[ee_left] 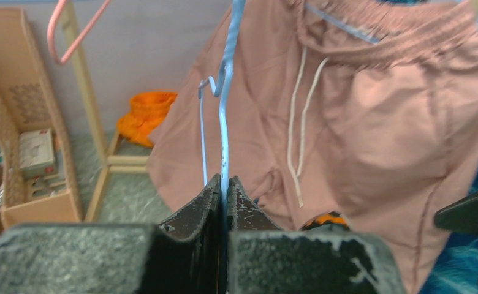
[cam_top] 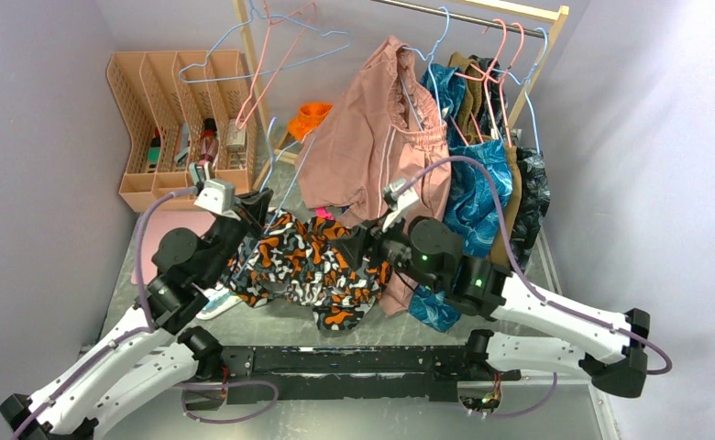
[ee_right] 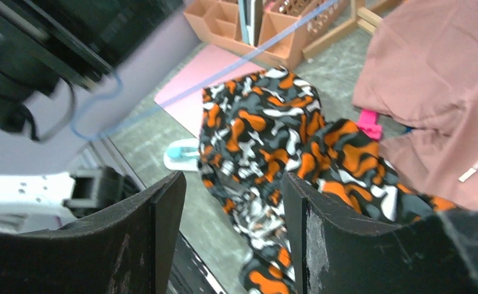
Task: Place the shorts on the hanger
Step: Pick up the hanger from the clothesline.
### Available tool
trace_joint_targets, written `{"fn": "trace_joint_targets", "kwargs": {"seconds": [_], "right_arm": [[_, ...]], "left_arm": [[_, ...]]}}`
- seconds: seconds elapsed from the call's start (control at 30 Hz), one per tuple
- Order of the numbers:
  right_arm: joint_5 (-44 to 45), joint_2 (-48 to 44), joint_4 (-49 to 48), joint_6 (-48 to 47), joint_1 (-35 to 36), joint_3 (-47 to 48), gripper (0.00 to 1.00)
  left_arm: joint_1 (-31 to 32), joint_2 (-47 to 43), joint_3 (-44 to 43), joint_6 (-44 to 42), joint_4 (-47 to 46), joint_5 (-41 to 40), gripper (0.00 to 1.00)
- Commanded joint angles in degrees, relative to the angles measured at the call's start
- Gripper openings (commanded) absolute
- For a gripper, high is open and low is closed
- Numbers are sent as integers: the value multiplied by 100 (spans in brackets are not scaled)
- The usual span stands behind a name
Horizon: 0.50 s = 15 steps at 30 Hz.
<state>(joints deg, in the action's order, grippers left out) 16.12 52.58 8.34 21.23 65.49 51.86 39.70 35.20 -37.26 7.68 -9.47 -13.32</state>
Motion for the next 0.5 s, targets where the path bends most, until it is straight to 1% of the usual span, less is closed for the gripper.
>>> {"fn": "trace_joint_targets", "kwargs": {"seconds": [0.0, 0.1, 0.27, 0.37, 0.47], "right_arm": [[337, 605, -529, 755, 21, 596, 63], [705, 1159, -699, 1182, 23, 1065, 65], [920, 1966, -685, 1993, -53, 1689, 69], [860, 2324, -691, 2373, -151, 1951, 72], [856, 2727, -445, 2715, -210, 2308, 73]], "left_arm": [[44, 190, 127, -431, 204, -548, 7], [41, 196, 424, -715, -284, -596, 7], [49, 27, 1025, -922, -1099, -497, 7], [47, 35, 1098, -974, -1177, -467, 7], [51, 27, 1043, -1030, -1118, -416, 7]]}}
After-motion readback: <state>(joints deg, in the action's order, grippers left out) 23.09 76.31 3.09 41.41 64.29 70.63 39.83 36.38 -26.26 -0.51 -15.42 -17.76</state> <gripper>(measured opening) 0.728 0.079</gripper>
